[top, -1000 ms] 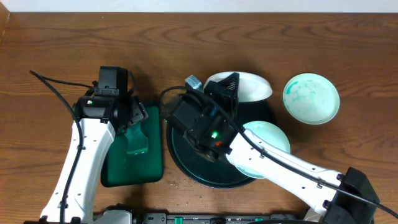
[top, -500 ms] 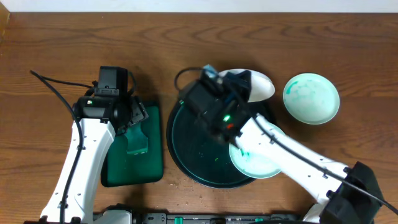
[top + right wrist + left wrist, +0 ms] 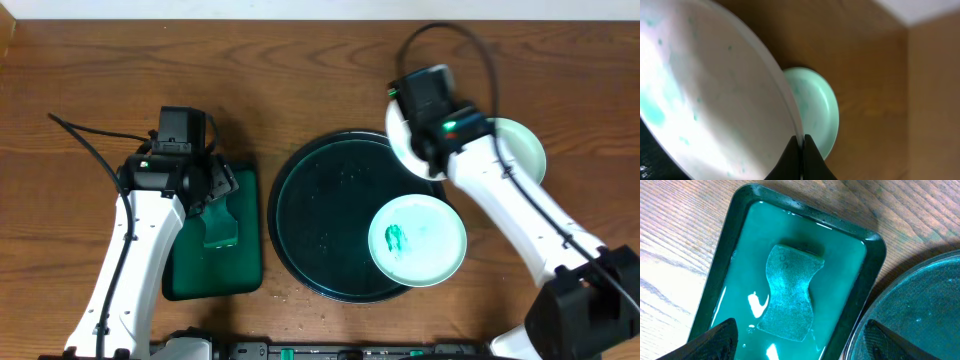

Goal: Clean dirty plates on tray and stack at the side
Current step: 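Place the plate onto the plate at the right side, release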

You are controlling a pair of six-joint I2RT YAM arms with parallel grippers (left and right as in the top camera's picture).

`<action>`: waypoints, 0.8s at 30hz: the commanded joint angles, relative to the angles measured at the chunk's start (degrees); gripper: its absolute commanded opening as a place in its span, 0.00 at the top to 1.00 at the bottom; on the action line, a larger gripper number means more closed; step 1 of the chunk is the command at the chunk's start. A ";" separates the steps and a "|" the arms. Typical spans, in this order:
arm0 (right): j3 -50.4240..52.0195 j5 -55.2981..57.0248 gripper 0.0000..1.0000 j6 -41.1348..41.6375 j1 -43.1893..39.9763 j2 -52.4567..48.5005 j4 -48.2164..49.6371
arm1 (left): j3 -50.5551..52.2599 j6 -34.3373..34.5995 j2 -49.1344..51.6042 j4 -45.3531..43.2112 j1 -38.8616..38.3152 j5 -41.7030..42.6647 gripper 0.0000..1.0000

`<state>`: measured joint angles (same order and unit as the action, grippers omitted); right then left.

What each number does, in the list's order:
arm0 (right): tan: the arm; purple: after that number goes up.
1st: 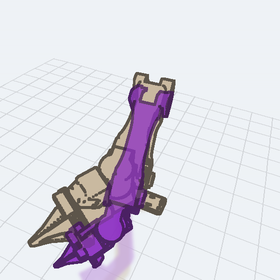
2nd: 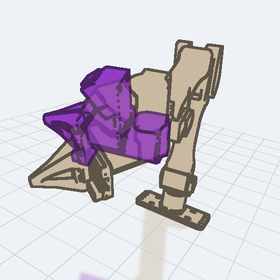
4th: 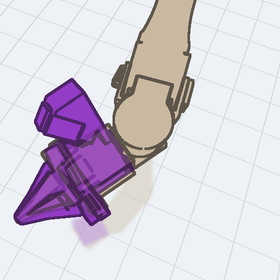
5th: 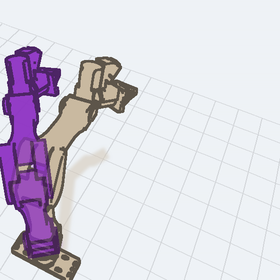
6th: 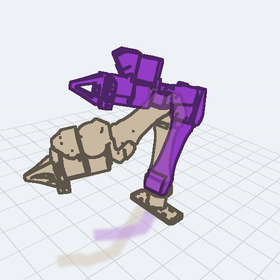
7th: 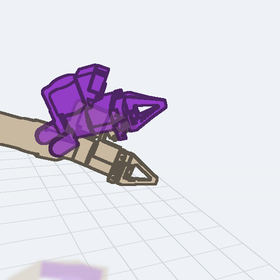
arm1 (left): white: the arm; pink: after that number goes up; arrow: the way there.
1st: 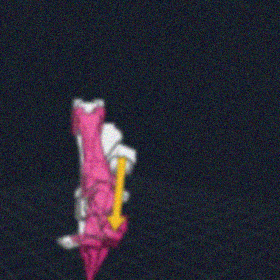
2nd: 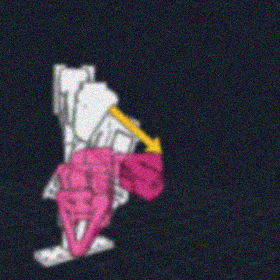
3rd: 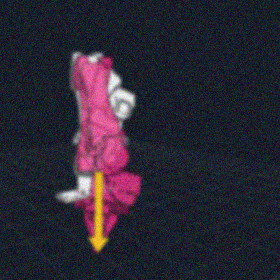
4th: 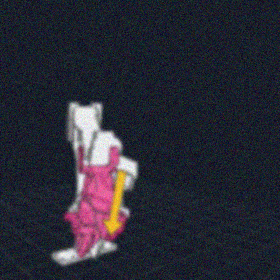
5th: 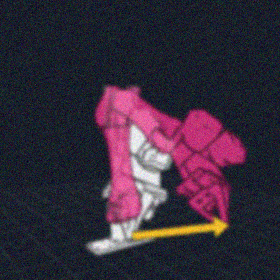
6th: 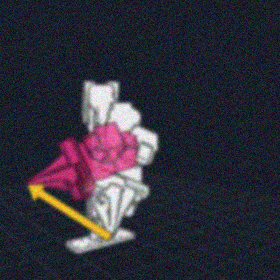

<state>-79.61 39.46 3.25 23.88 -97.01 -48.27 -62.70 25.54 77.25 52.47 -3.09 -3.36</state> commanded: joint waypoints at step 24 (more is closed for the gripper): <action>-0.17 -23.71 0.99 21.99 -33.29 0.35 -6.75 | -0.52 0.07 -0.15 -0.09 0.13 -0.33 0.19</action>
<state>-79.61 17.58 23.92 -9.37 -97.01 -54.96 -62.70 25.54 77.25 52.47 -3.09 -3.36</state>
